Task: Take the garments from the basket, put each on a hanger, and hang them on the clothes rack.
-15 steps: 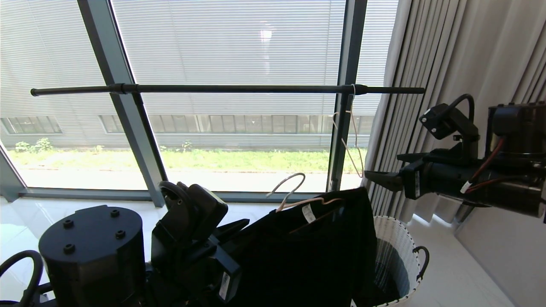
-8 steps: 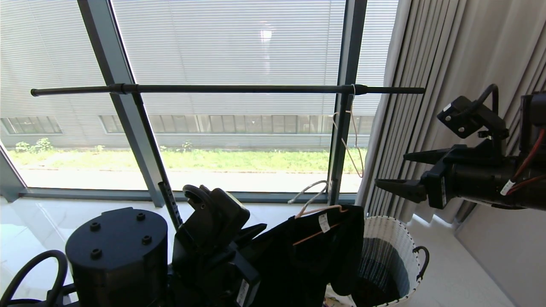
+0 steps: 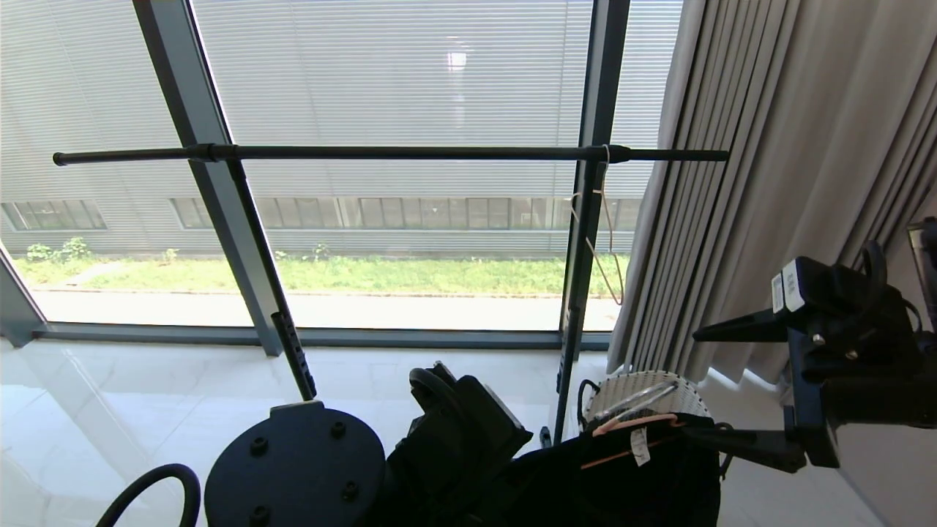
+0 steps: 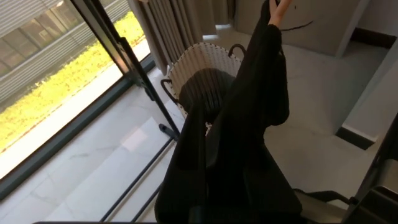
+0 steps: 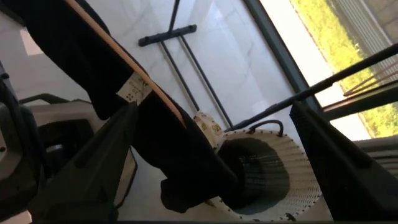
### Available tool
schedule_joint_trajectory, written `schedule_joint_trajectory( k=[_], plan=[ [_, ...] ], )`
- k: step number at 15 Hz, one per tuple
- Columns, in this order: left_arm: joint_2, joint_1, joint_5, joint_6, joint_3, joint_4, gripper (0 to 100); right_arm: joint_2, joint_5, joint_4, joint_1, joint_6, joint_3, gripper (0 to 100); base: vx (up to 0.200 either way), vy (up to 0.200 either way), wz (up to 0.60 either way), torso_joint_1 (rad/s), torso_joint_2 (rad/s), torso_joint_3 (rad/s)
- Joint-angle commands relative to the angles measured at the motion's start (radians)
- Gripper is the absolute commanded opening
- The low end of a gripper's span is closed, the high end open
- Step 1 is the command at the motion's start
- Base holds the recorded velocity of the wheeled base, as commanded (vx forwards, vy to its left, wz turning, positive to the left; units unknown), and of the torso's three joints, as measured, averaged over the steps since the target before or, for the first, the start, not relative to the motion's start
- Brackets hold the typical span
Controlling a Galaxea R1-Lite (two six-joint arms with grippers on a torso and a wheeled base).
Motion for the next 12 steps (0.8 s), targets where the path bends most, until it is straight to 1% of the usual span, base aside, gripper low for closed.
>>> schedule_joint_trajectory(
  k=[1, 4, 7, 9, 12],
  plan=[
    [0.01, -0.014, 0.001, 0.0, -0.006, 0.0, 0, -0.026, 0.025, 0.001, 0.0, -0.056, 0.06, 100, 0.0, 0.0, 0.0, 0.0, 0.0, 0.0],
    [0.004, -0.027, 0.001, 0.0, -0.007, 0.0, 0, -0.006, 0.038, -0.001, 0.002, -0.165, 0.102, 100, 0.0, 0.0, 0.0, 0.0, 0.0, 0.0],
    [0.004, -0.063, 0.004, -0.001, -0.023, 0.0, 0, 0.037, 0.038, -0.013, 0.025, -0.18, 0.096, 100, 0.0, 0.0, 0.0, 0.0, 0.0, 0.0],
    [0.005, -0.066, 0.004, -0.001, -0.03, 0.0, 0, 0.058, 0.032, -0.015, 0.042, -0.18, 0.102, 100, 0.0, 0.0, 0.0, 0.0, 0.0, 0.0],
    [0.004, -0.066, 0.004, -0.001, -0.042, 0.0, 0, 0.097, 0.029, -0.056, 0.071, -0.18, 0.102, 100, 0.0, 0.0, 0.0, 0.0, 0.0, 0.0]
  ],
)
